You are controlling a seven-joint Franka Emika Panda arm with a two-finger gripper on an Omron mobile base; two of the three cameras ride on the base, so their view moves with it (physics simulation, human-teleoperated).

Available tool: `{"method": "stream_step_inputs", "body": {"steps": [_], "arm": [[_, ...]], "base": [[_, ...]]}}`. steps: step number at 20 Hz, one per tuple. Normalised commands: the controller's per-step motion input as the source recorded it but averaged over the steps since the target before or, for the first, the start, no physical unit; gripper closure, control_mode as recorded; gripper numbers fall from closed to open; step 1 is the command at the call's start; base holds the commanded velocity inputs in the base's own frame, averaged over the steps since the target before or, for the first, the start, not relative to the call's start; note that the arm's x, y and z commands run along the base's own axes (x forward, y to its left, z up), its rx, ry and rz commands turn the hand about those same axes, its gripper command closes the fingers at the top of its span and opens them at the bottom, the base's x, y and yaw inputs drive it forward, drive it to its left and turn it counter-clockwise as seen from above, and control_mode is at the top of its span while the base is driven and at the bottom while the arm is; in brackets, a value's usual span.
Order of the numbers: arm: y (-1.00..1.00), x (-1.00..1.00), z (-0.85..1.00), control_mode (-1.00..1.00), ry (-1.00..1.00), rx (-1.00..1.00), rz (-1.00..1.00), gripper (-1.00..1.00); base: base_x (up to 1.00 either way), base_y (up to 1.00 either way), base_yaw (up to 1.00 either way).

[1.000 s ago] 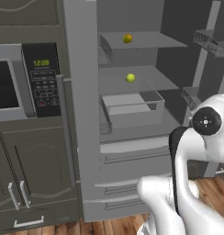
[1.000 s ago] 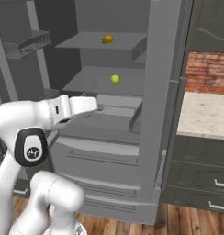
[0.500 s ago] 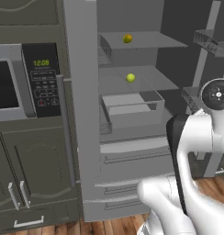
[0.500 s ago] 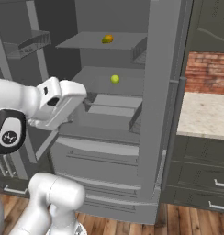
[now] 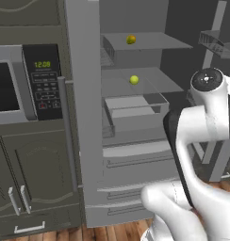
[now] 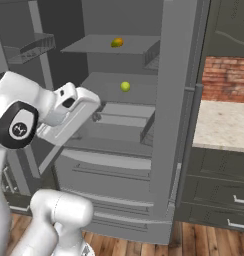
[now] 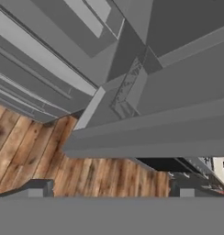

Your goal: Retrieve the mango and pear from the fridge and place them into the bowl on the dining table.

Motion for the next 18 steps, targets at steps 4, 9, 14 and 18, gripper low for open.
{"method": "stream_step_inputs", "body": {"steps": [4, 9, 14, 18], "arm": [[-0.27, 0.53, -0.53, -1.0, -0.13, -0.02, 0.0, -1.0], [-0.58, 0.43, -0.21, -1.0, -0.05, 0.0, 0.0, -1.0], [-0.59, 0.87, 0.0, -1.0, 0.01, 0.0, 0.0, -1.0], [-0.3, 0.9, 0.0, -1.0, 0.01, -0.01, 0.0, -1.0]], "base": [[0.0, 0.0, 0.0], [0.0, 0.0, 0.0], [0.0, 0.0, 0.0], [0.0, 0.0, 0.0]]}}
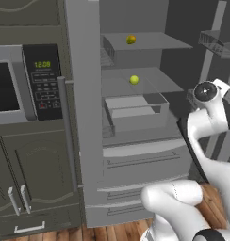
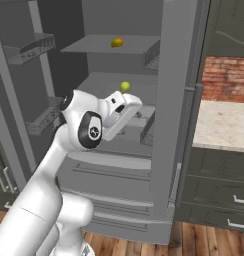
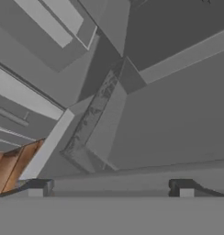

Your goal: Retrieve the mango and pear from the fridge and place them into the bowl on the dining table.

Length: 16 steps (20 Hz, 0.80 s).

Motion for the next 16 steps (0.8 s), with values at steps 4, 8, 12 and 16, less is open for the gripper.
{"method": "stream_step_inputs", "body": {"steps": [4, 8, 12, 16], "arm": [[-0.08, 0.68, -0.11, -1.0, -0.07, -0.1, 0.0, -1.0], [-0.27, 0.68, -0.15, -1.0, -0.04, -0.08, -0.01, -1.0], [-0.65, 0.29, -0.11, -1.0, 0.0, -0.04, -0.06, -1.0], [-0.96, 0.0, -0.09, -1.0, 0.0, -0.03, -0.12, -1.0]], "base": [[0.0, 0.0, 0.0], [0.0, 0.0, 0.0], [0.0, 0.0, 0.0], [0.0, 0.0, 0.0]]}}
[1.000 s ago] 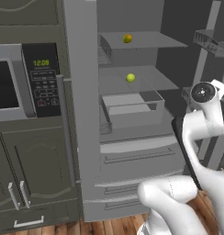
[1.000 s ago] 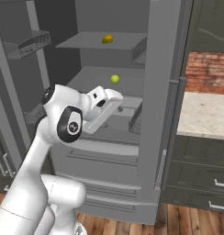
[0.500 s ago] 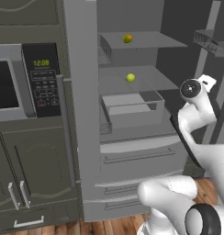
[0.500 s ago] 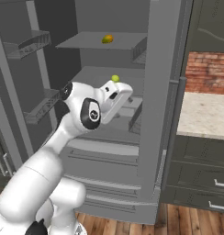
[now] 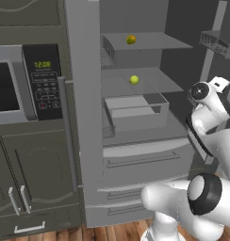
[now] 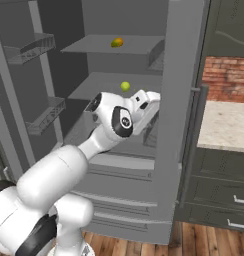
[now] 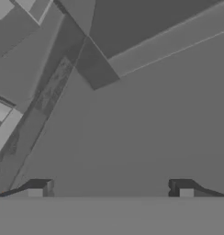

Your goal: Retrieve the mango and pear from the fridge and place them into the bowl on the dining table.

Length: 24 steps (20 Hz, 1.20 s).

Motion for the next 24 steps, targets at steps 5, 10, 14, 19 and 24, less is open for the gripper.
{"method": "stream_step_inputs", "body": {"steps": [5, 10, 14, 19, 24], "arm": [[-1.0, -0.12, 0.0, -1.0, 0.0, 0.0, -0.16, -1.0], [-0.96, -0.42, 0.01, -1.0, -0.01, 0.0, -0.15, -1.0], [-0.03, -0.85, 0.5, -1.0, -0.15, 0.0, -0.01, -1.0], [0.44, -0.59, 0.63, -1.0, -0.2, 0.0, 0.0, -1.0], [0.84, -0.43, 0.36, -1.0, -0.23, 0.0, 0.0, -1.0]], "base": [[0.0, 0.0, 0.0], [0.0, 0.0, 0.0], [0.0, 0.0, 0.0], [0.0, 0.0, 0.0], [0.0, 0.0, 0.0]]}}
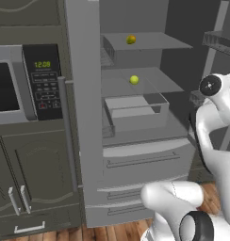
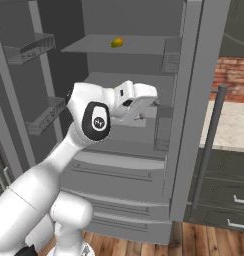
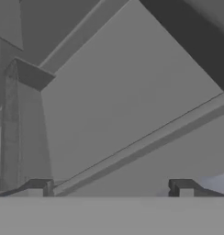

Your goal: Retrieve the mango and pear from the fridge and place them into the bowl on the dining table.

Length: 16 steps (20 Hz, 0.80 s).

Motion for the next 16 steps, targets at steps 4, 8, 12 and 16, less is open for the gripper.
{"method": "stream_step_inputs", "body": {"steps": [4, 8, 12, 16], "arm": [[1.0, -0.39, 0.0, -1.0, -0.08, 0.0, 0.01, -1.0], [0.97, -0.23, 0.0, -1.0, 0.0, 0.06, 0.01, -1.0], [0.63, -0.1, 0.0, -1.0, 0.0, 0.3, 0.0, -1.0], [0.33, -0.22, 0.0, -1.0, 0.0, 0.4, 0.0, -1.0]], "base": [[0.0, 0.0, 0.0], [0.0, 0.0, 0.0], [0.0, 0.0, 0.0], [0.0, 0.0, 0.0]]}}
